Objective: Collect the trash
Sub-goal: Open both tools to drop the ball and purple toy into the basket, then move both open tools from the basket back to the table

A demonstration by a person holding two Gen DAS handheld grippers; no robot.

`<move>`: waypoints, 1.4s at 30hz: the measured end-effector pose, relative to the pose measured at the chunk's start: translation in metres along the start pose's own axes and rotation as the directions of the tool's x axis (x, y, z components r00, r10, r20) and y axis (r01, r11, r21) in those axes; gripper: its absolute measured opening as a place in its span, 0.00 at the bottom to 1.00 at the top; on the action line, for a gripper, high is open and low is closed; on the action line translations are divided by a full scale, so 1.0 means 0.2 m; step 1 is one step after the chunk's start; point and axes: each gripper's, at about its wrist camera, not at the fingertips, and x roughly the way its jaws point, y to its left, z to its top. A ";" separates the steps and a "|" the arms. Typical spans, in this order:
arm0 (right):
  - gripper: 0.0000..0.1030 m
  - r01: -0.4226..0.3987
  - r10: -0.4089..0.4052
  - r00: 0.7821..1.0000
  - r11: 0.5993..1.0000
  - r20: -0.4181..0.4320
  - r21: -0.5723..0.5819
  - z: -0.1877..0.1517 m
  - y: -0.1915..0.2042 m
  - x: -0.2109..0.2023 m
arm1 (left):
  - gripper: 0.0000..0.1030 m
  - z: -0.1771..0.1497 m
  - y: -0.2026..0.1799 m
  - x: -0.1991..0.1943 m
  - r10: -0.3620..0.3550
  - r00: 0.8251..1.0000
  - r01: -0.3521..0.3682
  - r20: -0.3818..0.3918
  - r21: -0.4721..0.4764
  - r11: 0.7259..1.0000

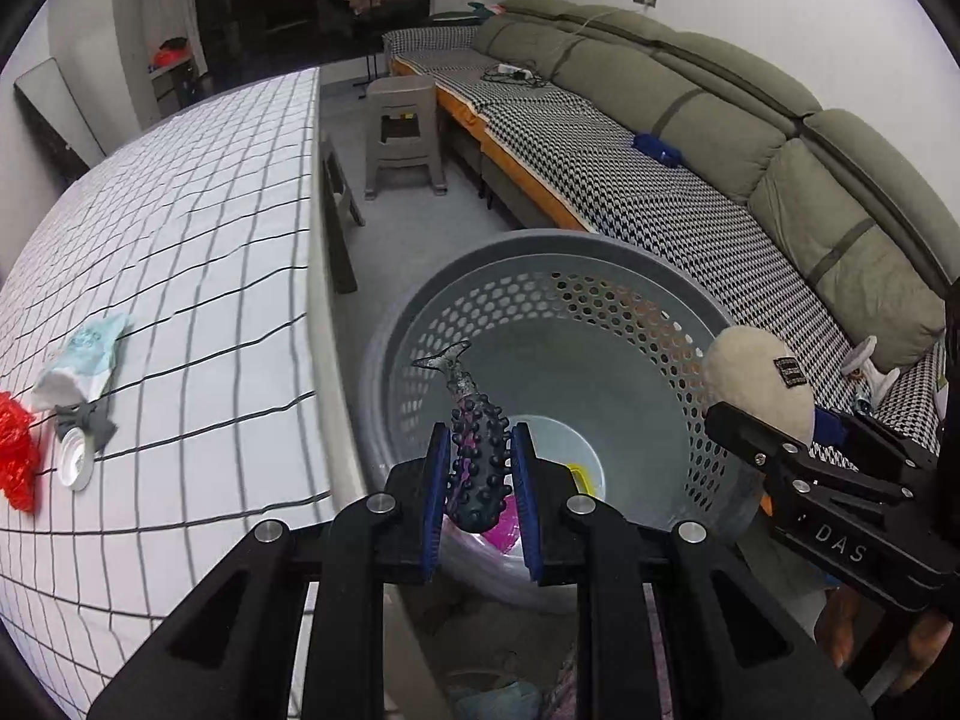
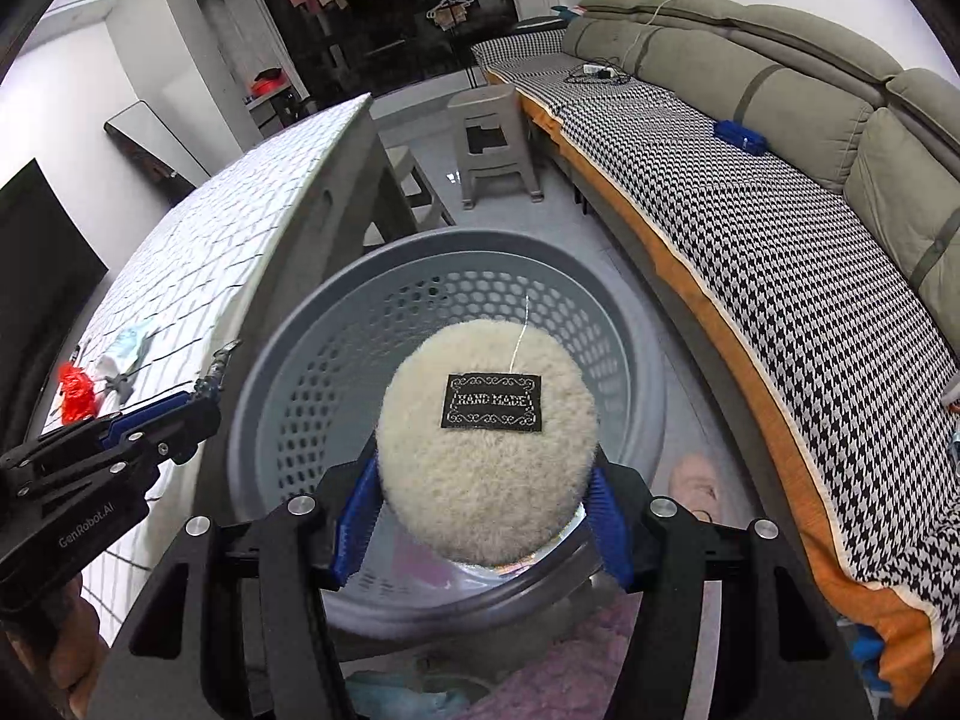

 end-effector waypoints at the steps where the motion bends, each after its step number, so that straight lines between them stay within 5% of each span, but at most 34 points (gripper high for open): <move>1: 0.57 0.000 0.000 1.000 1.000 -0.005 0.000 0.01 -0.01 0.01 | 0.20 0.01 -0.01 0.02 -0.005 1.000 0.005 -0.007 0.004 1.000; 18: 0.57 -0.012 0.012 1.000 1.000 -0.022 -0.001 0.03 -0.02 0.09 | 0.21 0.05 -0.05 0.14 0.004 0.999 -0.003 -0.049 0.012 1.000; 22: 0.66 -0.020 0.020 1.000 1.000 -0.008 0.008 0.03 -0.03 0.08 | 0.22 0.06 -0.04 0.14 0.002 0.999 -0.001 -0.046 0.003 1.000; 26: 0.74 -0.033 0.032 0.999 0.999 0.022 0.013 0.04 -0.03 0.05 | 0.37 0.06 -0.03 0.13 0.011 0.999 -0.012 -0.044 -0.003 1.000; 29: 0.74 -0.025 0.025 0.999 1.000 0.021 0.008 0.04 -0.02 0.05 | 0.58 0.06 -0.01 0.11 0.022 0.999 -0.023 -0.029 -0.014 1.000; 42: 0.74 -0.022 0.021 0.999 0.999 0.024 0.026 0.04 -0.03 0.04 | 0.64 0.06 0.00 0.09 0.032 0.999 -0.032 -0.019 -0.017 0.999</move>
